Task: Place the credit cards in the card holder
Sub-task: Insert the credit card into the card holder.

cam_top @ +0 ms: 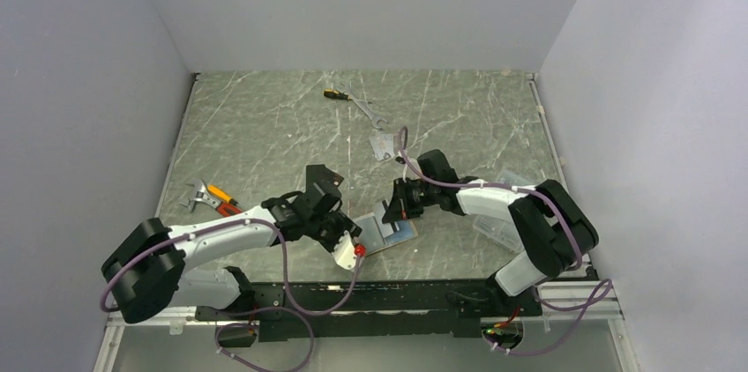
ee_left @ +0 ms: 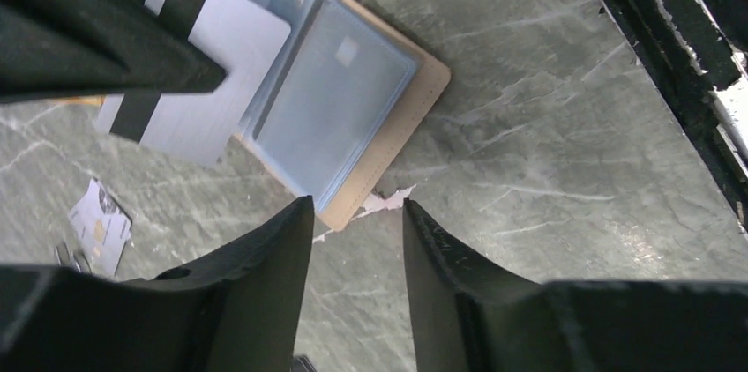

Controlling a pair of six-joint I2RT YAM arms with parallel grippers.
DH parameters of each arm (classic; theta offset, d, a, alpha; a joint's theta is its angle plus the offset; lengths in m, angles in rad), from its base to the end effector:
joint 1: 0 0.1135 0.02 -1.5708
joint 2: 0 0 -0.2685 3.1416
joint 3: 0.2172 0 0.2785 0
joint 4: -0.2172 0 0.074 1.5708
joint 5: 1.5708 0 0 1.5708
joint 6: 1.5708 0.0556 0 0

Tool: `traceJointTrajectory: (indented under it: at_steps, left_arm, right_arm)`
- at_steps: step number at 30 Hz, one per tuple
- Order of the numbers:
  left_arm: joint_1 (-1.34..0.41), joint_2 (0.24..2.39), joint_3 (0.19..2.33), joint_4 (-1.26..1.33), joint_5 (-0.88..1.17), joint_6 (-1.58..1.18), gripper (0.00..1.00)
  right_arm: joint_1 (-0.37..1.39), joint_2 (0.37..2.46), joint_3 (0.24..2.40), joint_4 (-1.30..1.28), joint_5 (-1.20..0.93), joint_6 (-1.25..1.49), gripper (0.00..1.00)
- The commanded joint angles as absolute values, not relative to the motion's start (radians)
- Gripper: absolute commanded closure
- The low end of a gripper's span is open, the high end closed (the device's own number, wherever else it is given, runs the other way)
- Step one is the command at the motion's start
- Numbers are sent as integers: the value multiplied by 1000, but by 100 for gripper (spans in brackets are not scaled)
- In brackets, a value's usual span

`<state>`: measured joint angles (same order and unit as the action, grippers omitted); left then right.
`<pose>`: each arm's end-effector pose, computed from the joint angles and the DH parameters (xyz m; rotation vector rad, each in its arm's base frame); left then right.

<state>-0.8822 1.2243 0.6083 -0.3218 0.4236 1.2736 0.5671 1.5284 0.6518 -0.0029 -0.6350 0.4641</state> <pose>0.1471 -0.2147 0.1574 2.2139 0.9955 -0.3565 0.2391 0.1914 0.1196 -0.4393 2.5702 1.2000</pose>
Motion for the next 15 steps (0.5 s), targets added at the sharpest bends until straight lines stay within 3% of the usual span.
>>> traceJointTrajectory:
  at_steps: [1,15]
  left_arm:
    - [-909,1286,672,-274,453,1338,56]
    - [-945,1388,695,-272,421,1422,58]
  right_arm:
    - [549,1568,615,231,-747,524,100]
    - [547,1635,511,387,-739,578,100]
